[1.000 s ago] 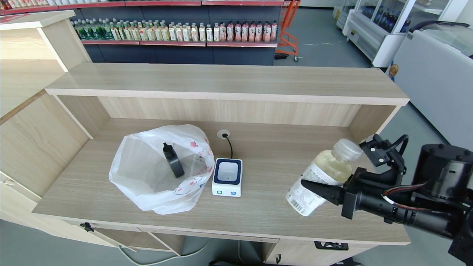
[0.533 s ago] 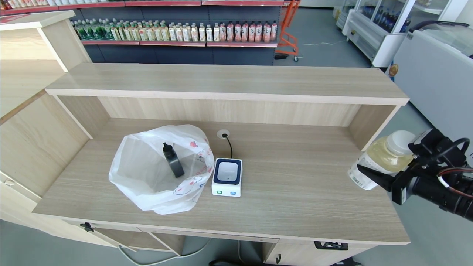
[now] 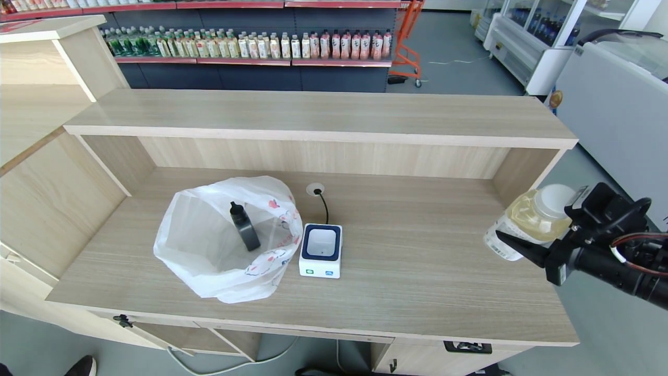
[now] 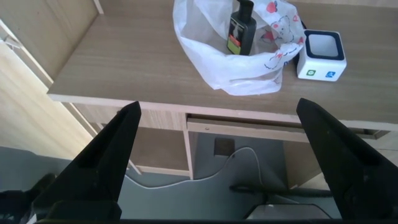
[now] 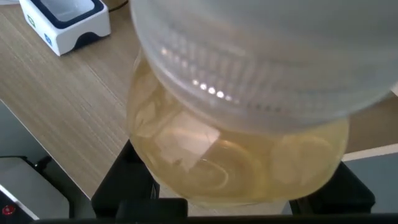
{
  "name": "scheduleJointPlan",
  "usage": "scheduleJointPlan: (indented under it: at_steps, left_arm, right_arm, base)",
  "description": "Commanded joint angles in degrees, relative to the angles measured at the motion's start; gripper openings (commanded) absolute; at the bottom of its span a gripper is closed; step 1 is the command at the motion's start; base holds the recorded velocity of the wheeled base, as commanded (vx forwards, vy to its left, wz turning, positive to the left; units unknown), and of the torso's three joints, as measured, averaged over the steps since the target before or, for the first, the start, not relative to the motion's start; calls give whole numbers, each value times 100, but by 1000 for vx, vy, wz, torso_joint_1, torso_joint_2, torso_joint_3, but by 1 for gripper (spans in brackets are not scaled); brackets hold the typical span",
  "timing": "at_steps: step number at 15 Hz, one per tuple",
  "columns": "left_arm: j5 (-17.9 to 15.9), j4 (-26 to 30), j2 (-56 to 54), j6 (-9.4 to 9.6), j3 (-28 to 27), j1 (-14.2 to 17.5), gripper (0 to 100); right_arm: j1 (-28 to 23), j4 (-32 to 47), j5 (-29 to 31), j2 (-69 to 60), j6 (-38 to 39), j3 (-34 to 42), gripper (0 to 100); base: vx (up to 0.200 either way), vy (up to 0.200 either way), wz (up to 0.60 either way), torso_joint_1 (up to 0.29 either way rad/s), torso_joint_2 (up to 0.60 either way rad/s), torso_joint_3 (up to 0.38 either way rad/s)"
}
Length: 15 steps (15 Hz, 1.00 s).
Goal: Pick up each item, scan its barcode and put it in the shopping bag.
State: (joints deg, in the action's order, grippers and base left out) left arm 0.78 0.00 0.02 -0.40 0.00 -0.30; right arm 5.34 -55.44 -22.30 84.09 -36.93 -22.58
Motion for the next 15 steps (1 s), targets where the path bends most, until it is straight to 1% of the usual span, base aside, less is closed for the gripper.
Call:
scheduleJointPlan:
  at_steps: [1,4,9,10,15]
  left_arm:
    - [1,0,-2,-4,0,-5,100]
    - [1,0,-2,5,0,-5,100]
    - [1,0,-2,-4,0,4,100]
    - [1,0,-2,-13,0,-5,100]
    - [1,0,-2,-4,0,4,100]
  right_arm:
    - [11,-2,-3,46,10,8,0]
    - [11,-2,6,55,19,43,0]
    - [20,-2,-91,169,142,8,0]
    - [20,-2,-249,266,238,-27,0]
    - [20,-10,-416,600,318,-344,0]
  base:
    - [0,0,0,0,0,0]
    - [0,0,0,0,0,0]
    - [0,200,0,7,3,2]
    - [0,200,0,12,2,2]
    - [0,200,0,1,1,4]
